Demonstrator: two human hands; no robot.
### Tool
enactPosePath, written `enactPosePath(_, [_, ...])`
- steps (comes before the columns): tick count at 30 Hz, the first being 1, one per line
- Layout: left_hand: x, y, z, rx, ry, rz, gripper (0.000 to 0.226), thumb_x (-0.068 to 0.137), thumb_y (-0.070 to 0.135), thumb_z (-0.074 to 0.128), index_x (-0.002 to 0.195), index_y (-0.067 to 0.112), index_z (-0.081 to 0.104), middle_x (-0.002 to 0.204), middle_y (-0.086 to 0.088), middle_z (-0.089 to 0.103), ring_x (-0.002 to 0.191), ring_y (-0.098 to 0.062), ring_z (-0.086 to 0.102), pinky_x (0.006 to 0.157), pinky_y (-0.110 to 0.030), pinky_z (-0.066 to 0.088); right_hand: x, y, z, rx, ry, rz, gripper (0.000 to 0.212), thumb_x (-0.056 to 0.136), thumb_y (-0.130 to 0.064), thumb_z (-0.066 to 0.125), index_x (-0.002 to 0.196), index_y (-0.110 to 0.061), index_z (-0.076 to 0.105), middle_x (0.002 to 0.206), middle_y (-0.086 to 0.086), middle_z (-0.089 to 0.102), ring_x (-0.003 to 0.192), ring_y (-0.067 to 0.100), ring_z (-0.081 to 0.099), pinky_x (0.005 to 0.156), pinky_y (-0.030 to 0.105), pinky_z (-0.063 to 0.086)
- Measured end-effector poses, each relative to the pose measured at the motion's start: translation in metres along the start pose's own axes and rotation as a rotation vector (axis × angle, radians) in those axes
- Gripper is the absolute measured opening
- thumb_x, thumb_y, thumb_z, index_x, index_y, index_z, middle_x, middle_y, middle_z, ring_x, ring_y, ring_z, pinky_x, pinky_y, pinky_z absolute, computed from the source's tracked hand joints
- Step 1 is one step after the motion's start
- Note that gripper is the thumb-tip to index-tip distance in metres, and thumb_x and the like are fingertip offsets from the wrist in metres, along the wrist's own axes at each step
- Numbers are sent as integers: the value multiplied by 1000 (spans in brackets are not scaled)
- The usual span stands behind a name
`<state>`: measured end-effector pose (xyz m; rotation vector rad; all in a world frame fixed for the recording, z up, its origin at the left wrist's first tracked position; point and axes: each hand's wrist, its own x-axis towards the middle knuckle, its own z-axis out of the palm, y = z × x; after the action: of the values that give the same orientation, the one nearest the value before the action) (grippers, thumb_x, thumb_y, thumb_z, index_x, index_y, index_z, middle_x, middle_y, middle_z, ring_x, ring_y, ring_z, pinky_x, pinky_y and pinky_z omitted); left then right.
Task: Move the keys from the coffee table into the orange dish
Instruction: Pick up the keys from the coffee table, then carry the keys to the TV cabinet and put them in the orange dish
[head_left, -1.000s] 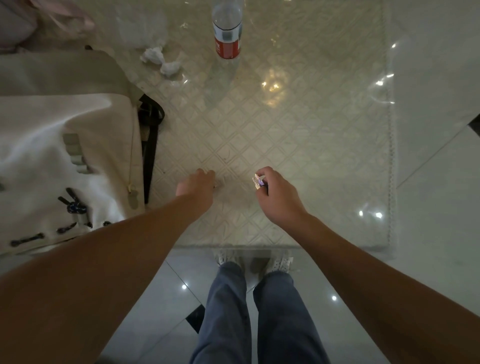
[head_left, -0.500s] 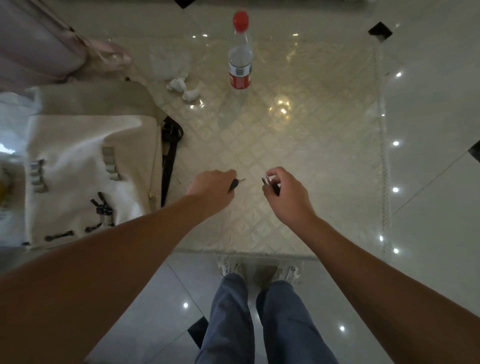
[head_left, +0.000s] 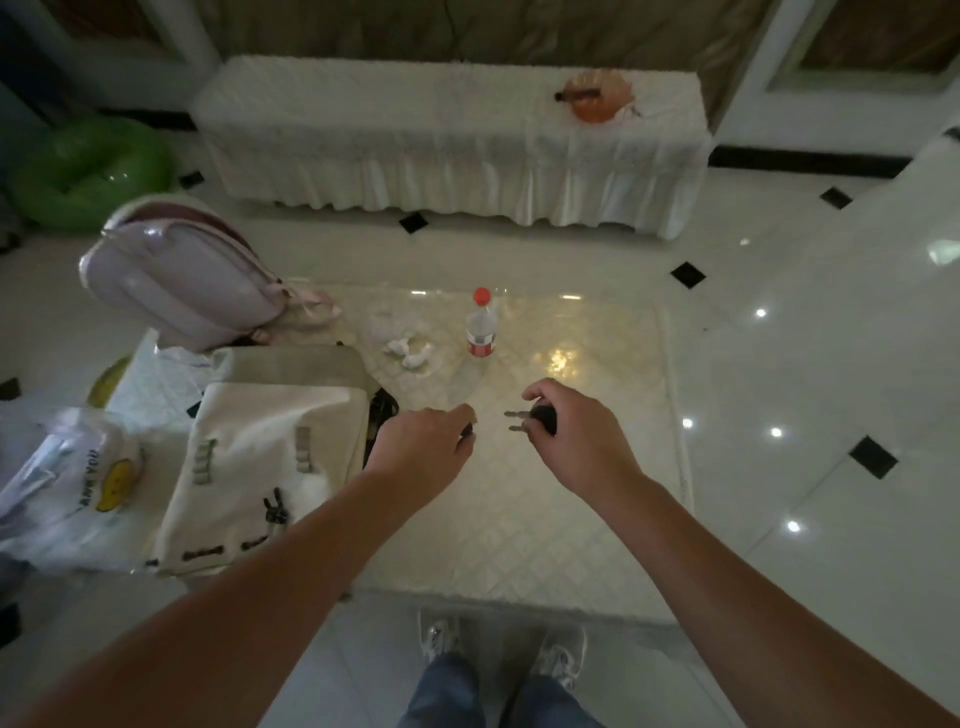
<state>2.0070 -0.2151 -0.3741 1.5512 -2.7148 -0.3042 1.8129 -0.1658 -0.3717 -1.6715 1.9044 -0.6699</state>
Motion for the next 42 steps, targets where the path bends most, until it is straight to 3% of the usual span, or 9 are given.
enactPosePath(4, [-12, 27, -67, -10, 108, -19, 20, 91, 40, 51, 94, 21, 57, 76, -1, 67, 67, -25, 62, 53, -30, 42, -19, -44, -58, -67, 47, -107, 24, 88, -25, 62, 112, -25, 59, 95, -7, 68, 83, 11, 63, 72, 31, 53])
enactPosePath(10, [-40, 46, -148, 58, 257, 96, 21, 88, 43, 51, 90, 24, 59, 68, -1, 65, 62, -26, 61, 51, -29, 37, -60, -98, -108, -108, 117, -220, 6, 89, -23, 59, 94, -24, 61, 89, -9, 64, 75, 11, 59, 67, 34, 51])
enactPosePath(17, [-70, 33, -183, 62, 286, 92, 30, 84, 53, 44, 72, 25, 48, 56, 7, 44, 56, -20, 50, 51, -28, 37, -94, -145, -139, -162, 228, -162, 3, 89, -21, 60, 92, -22, 61, 89, -8, 64, 76, 10, 59, 69, 34, 50])
enactPosePath(22, [-84, 23, -192, 4, 324, 161, 31, 84, 51, 48, 72, 23, 53, 56, 5, 50, 55, -21, 53, 48, -28, 29, -112, -168, -140, -202, 280, -108, 5, 89, -22, 58, 93, -24, 61, 89, -10, 64, 77, 9, 59, 68, 33, 51])
enactPosePath(25, [-90, 29, -197, -11, 311, 193, 35, 85, 51, 46, 68, 21, 51, 54, 5, 47, 55, -20, 53, 48, -27, 33, -128, -170, -133, -196, 305, -59, 6, 89, -23, 59, 94, -26, 61, 87, -13, 63, 73, 5, 58, 65, 26, 48])
enactPosePath(28, [-93, 43, -203, 0, 293, 218, 39, 86, 52, 44, 65, 21, 53, 51, 7, 44, 50, -14, 48, 44, -24, 26, -147, -166, -133, -181, 331, -4, 8, 89, -24, 60, 95, -29, 61, 86, -15, 64, 71, 2, 57, 64, 20, 46])
enactPosePath(35, [-97, 81, -217, 3, 336, 353, 43, 84, 52, 43, 58, 19, 46, 49, 3, 46, 49, -18, 48, 46, -27, 30, -182, -148, -162, -170, 399, 72, 15, 90, -26, 59, 104, -30, 57, 84, -13, 67, 71, 4, 60, 67, 27, 50])
enactPosePath(42, [-96, 164, -229, 42, 375, 447, 45, 83, 52, 42, 53, 19, 44, 46, 4, 44, 43, -11, 44, 42, -23, 28, -223, -110, -215, -193, 482, 47, 8, 88, -28, 58, 96, -30, 58, 84, -15, 66, 70, 3, 58, 62, 19, 44])
